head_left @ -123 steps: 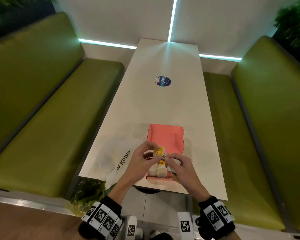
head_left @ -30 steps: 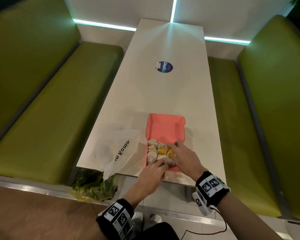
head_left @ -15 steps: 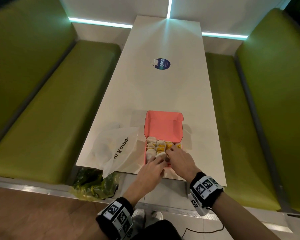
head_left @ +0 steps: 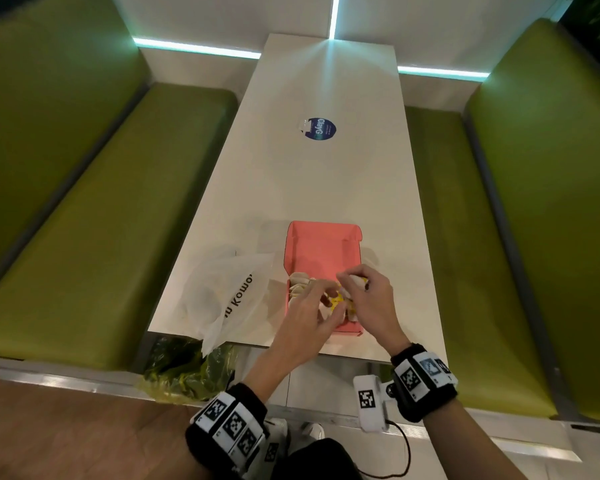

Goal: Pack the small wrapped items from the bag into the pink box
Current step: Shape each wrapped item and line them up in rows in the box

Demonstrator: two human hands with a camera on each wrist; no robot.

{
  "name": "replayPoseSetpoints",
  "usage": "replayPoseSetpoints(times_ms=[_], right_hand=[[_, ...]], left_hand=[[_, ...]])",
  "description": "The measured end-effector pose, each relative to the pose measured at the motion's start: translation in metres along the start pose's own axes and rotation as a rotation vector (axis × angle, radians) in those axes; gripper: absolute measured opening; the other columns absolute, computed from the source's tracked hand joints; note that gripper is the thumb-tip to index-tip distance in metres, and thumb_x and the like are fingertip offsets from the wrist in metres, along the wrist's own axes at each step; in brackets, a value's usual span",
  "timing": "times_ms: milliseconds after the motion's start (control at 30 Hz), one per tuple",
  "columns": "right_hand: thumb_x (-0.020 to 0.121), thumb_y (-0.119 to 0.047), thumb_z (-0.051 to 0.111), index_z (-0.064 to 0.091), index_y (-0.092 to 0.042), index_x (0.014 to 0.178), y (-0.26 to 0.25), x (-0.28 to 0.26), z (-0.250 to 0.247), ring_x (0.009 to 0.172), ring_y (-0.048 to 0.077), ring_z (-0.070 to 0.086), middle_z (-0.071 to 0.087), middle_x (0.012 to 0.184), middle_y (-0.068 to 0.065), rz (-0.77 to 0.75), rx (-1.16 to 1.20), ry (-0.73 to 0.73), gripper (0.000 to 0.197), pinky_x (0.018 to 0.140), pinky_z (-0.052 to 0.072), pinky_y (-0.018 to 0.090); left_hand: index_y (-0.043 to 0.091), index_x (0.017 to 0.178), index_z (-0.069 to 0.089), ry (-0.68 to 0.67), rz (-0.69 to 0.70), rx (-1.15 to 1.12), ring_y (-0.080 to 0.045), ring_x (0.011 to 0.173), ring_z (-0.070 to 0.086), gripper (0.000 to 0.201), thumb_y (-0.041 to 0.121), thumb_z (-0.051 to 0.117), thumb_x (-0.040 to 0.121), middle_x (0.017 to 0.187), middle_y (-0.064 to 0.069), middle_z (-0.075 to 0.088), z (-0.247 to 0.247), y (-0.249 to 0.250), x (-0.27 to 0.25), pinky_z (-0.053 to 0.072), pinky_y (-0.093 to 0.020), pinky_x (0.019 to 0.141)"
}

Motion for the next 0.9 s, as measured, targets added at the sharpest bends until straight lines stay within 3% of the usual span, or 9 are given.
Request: replayPoseSetpoints(times_ms=[133,267,433,533,633,767,833,900], right_hand=[[0.099,-0.023,0.057,0.066,-0.004,0.09,0.007,-0.006,0.008,0.069,0.01,0.059,0.064,0.076,0.004,0.143,0.316,0.003,0.023,0.063,0.049,0.024],[0.104,-0.029,0.047,0.066,0.001,0.097,0.012,-0.01,0.013,0.074,0.013,0.06,0.064,0.081,0.007,0.222,0.432,-0.029,0.036,0.064,0.051,0.026],[0.105,-0.036,0.043,0.068,-0.002,0.099,0.012,-0.013,0.02,0.078,0.014,0.063,0.067,0.084,0.006,0.246,0.421,-0.123,0.043,0.067,0.052,0.028],[0.104,-0.04,0.042,0.069,-0.007,0.096,0.008,-0.014,0.025,0.076,0.013,0.064,0.067,0.082,0.004,0.234,0.397,-0.161,0.043,0.064,0.051,0.024],[0.103,-0.044,0.044,0.069,-0.007,0.099,0.008,-0.015,0.026,0.073,0.017,0.058,0.062,0.082,0.008,0.244,0.419,-0.179,0.045,0.059,0.047,0.026],[0.102,-0.043,0.047,0.069,-0.017,0.09,0.012,-0.019,0.025,0.063,0.012,0.055,0.063,0.073,0.001,0.301,0.455,-0.18,0.036,0.049,0.042,0.022],[0.101,-0.039,0.05,0.07,-0.015,0.094,0.015,-0.017,0.019,0.065,0.014,0.057,0.065,0.078,0.009,0.291,0.442,-0.15,0.032,0.052,0.046,0.026],[0.099,-0.032,0.057,0.071,-0.011,0.099,0.016,-0.011,0.008,0.073,0.017,0.059,0.067,0.086,0.017,0.236,0.377,-0.095,0.026,0.062,0.049,0.027]], left_hand=[[0.019,0.119,0.061,0.029,-0.024,-0.09,-0.012,0.089,0.063,0.024,0.021,0.064,0.095,0.102,0.009,0.062,-0.004,0.011,0.014,0.055,-0.034,0.069],[0.017,0.115,0.069,-0.007,0.036,-0.005,-0.001,0.092,0.056,0.021,0.014,0.062,0.095,0.1,0.012,0.057,-0.006,0.012,0.016,0.048,-0.017,0.073],[0.026,0.119,0.065,-0.079,0.032,0.063,-0.01,0.094,0.057,0.023,0.026,0.061,0.096,0.105,0.011,0.054,-0.003,0.003,0.019,0.051,-0.034,0.084],[0.022,0.119,0.065,-0.085,0.04,0.083,-0.008,0.093,0.058,0.023,0.022,0.061,0.097,0.108,0.007,0.052,-0.001,0.004,0.023,0.051,-0.033,0.086],[0.019,0.112,0.068,0.021,0.031,0.055,-0.01,0.087,0.06,0.017,0.02,0.058,0.099,0.103,0.005,0.057,-0.01,0.003,0.029,0.051,-0.033,0.082],[0.022,0.098,0.065,0.154,-0.12,-0.091,-0.012,0.086,0.063,0.012,0.02,0.054,0.101,0.091,0.005,0.066,-0.021,-0.011,0.029,0.051,-0.031,0.071],[0.028,0.092,0.062,0.191,-0.203,-0.168,-0.014,0.08,0.063,0.016,0.02,0.053,0.102,0.083,0.009,0.066,-0.024,-0.019,0.027,0.051,-0.036,0.066],[0.026,0.089,0.06,0.216,-0.274,-0.234,-0.014,0.07,0.059,0.017,0.019,0.052,0.102,0.077,0.007,0.061,-0.027,-0.028,0.025,0.049,-0.034,0.06]])
Point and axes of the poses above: each hand's wrist, its own x-axis towards the middle knuckle, its own z-axis out of the palm, y = z × x, the point moved 10 cm from there along x, towards the middle knuckle
